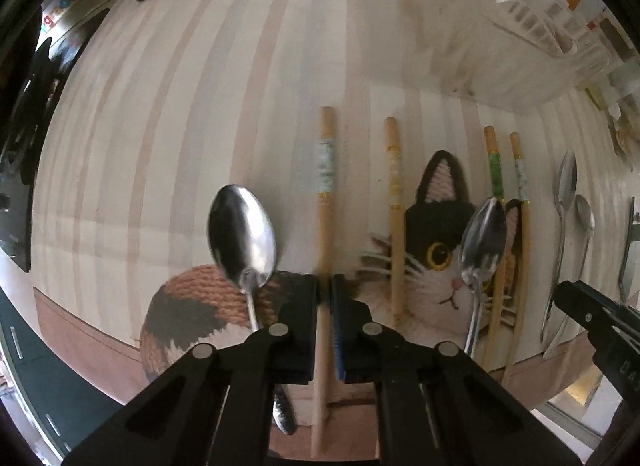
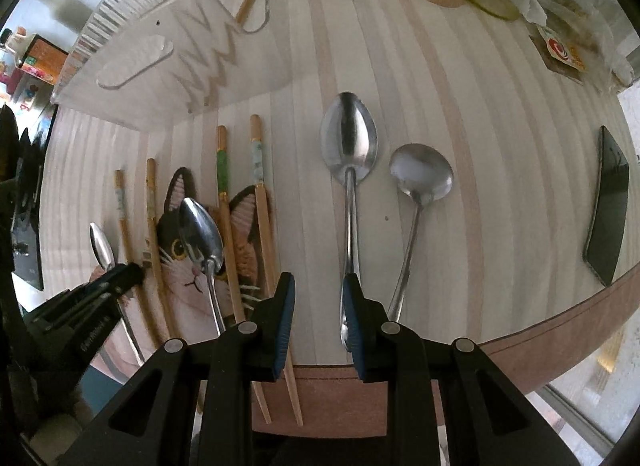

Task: Organize utensils
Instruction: 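Grasp a chopstick with the left tool while the right tool grasps another chopstick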

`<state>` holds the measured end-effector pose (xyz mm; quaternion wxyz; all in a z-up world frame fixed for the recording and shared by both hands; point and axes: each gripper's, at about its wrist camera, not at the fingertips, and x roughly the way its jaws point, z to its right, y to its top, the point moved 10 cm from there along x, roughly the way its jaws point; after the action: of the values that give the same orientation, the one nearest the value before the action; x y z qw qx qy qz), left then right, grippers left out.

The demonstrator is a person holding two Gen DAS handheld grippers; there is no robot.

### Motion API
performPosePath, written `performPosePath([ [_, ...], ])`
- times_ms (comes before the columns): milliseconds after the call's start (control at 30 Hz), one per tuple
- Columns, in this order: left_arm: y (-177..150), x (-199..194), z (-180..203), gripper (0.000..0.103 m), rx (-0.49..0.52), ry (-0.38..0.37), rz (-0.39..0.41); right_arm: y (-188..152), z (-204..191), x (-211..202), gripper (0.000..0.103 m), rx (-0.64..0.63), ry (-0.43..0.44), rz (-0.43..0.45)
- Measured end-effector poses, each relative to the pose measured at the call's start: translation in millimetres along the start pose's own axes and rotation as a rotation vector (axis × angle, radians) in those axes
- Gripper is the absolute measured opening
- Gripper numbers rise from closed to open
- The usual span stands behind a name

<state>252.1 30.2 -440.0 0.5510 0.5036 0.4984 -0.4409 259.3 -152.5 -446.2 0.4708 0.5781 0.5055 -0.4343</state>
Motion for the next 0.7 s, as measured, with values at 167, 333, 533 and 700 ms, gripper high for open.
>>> performPosePath([
  [167,-14.4,-1.5,-31.4,0.004,-0.023,0.017,-0.013,-3.0,-14.5,13.3,0.026,-0.021,0.036,-0.020],
  [333,-19.4,-1.6,-43.5,0.004,-0.038,0.004,-0.019,-8.5,-31.5,31.5,0.026,-0.076,0.012,-0.044],
  [533,-20.7,-4.0,-50.1,0.004,-0.036,0.003,-0.015,-13.2,-42.2,38.9,0.007,-0.152,-0.090,0.001],
  [700,-20.5,-3.9,-53.7,0.004,-0.038,-0.002,-0.012,-23.7,-25.4,42.0,0.007,-0.127,-0.113,-0.028],
])
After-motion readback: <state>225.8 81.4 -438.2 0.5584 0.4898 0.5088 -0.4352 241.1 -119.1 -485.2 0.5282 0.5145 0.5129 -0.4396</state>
